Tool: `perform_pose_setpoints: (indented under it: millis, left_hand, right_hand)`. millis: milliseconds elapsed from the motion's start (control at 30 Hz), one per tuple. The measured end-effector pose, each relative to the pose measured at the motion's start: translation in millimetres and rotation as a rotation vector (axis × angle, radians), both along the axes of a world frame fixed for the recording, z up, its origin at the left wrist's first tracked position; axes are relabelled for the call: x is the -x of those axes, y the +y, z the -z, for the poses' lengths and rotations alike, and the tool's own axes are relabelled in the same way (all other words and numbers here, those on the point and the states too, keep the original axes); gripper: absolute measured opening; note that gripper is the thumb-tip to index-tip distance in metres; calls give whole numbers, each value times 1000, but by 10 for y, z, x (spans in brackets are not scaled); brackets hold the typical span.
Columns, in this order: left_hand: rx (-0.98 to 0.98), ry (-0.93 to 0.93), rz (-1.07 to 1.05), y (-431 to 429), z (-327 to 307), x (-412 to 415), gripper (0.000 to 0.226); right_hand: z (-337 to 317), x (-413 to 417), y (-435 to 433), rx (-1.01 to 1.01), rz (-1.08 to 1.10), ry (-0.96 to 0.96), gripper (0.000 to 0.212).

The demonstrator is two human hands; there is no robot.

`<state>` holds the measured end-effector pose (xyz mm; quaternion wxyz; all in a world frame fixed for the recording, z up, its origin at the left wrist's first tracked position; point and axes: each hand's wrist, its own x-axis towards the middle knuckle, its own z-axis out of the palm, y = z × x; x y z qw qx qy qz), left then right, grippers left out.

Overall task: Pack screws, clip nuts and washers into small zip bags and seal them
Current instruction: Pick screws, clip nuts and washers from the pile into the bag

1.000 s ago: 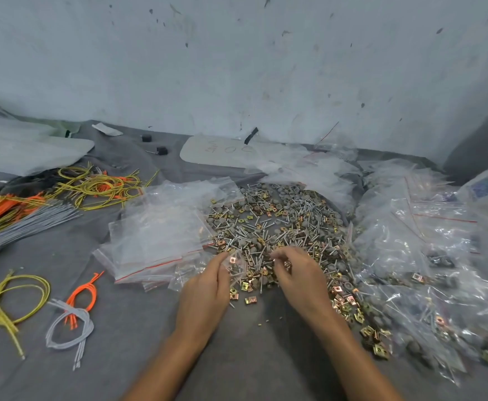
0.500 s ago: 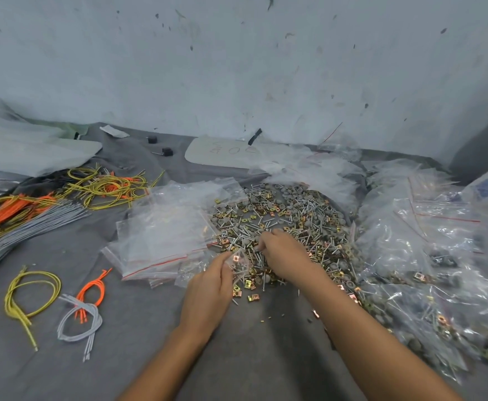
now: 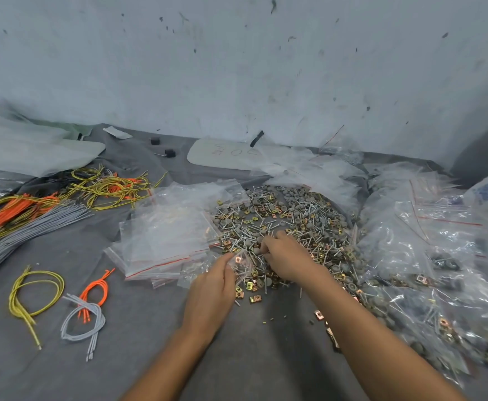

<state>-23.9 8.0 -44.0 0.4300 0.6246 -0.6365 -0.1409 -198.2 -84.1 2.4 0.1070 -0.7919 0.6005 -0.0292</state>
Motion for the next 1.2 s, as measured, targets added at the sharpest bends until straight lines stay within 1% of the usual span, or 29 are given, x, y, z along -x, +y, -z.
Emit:
perform_pose_setpoints:
  millis: [133, 233, 333, 467, 533, 600, 667, 733, 867, 900, 933, 1000, 1033, 1067, 1100, 1167, 1200]
  left_hand:
    - [3, -2, -1, -6, 3, 7, 33]
    - [2, 0, -3, -10, 0, 9, 33]
    - [10, -6, -1, -9, 3, 10, 33]
    - [11, -14, -5, -19, 13, 8, 33]
    - [3, -9, -1, -20, 19, 8, 32]
    - [1, -8, 5, -24, 22, 9, 31]
    - [5, -19, 3, -25, 25, 11, 31]
    - [10, -30, 0, -23, 23, 11, 30]
    - [5, -16, 8, -19, 19, 2, 31]
    - [9, -10, 10, -16, 17, 1, 31]
    - [14, -5, 10, -12, 17, 0, 31]
    - [19, -1, 4, -8, 15, 1, 31]
    - [22, -1, 1, -10, 16, 2, 30]
    - [26, -1, -1, -12, 19, 4, 30]
    - [26, -1, -1, -11, 21, 5, 31]
    - [18, 4, 6, -8, 18, 6, 33]
    - [12, 7, 8, -12, 14, 5, 34]
  right_hand:
    - [21, 30, 8, 43, -16, -43, 6]
    - [23, 53, 68, 126, 13, -166, 8]
    - [-60, 54, 192, 168, 67, -405, 8]
    - [-214, -7, 464, 73, 172, -791, 5]
    - [-222, -70, 583, 4, 173, -900, 3]
    - [-179, -151, 657, -30, 163, -949, 2]
    - [-94, -228, 678, -10, 147, -942, 5]
    - [3, -288, 668, 44, 110, -871, 7]
    - [91, -317, 631, 177, 9, -577, 9]
    - [91, -289, 623, 190, 3, -569, 9]
    - [84, -248, 610, 194, 17, -600, 9]
    - [46, -117, 572, 178, 100, -703, 8]
    - [27, -33, 541, 171, 147, -719, 7]
    - [8, 52, 504, 173, 183, -686, 7]
    - [-8, 131, 465, 176, 200, -613, 8]
    - [-32, 226, 393, 151, 191, -456, 10]
    - [-41, 237, 360, 128, 182, -407, 11]
